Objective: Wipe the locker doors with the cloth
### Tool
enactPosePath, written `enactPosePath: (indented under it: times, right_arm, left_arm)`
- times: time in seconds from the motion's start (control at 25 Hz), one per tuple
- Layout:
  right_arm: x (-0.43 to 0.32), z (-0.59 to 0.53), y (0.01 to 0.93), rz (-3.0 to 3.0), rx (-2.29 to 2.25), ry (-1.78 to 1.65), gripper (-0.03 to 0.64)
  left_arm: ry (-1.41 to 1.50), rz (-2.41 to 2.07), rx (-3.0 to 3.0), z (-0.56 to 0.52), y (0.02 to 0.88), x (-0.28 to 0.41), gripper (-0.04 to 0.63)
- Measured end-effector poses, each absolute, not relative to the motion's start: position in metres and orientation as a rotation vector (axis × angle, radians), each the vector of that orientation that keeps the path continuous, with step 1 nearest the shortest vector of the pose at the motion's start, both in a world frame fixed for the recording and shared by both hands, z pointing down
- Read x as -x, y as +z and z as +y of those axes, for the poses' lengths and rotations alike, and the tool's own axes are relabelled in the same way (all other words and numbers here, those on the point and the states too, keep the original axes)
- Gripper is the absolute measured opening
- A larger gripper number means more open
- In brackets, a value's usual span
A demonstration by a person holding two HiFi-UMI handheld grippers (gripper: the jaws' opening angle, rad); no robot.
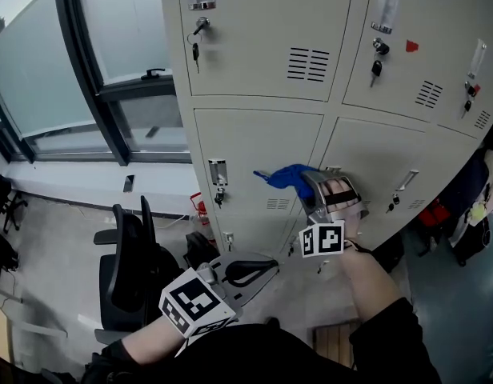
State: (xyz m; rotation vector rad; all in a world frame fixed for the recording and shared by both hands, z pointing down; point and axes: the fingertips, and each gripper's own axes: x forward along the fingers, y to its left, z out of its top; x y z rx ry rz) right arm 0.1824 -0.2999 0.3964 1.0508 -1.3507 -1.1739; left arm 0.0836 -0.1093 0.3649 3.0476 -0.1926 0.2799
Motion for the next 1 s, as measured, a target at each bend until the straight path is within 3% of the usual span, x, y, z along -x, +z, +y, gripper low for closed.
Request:
enactPosePath:
  times: [0.16, 0.64, 1.0]
  right_arm:
    - [-0.161, -0.296, 0.398, -1.389, -1.042, -1.210, 0.102]
    - [0.003, -0.328, 0.425, -1.590, -0.865, -1.351, 0.102]
    - [-0.001, -0.343, 0.454, -1.581, -0.798, -1.334, 0.103]
  left_arm:
    - [0.282, -0.218, -3.048, -0.109, 0.366, -0.077, 0.008]
    - [0.279, -0.399, -3.012, -0.121, 0.372, -0.028, 0.008]
    - [0.339, -0.452, -2.980, -0.127, 0.384, -0.019, 0.008]
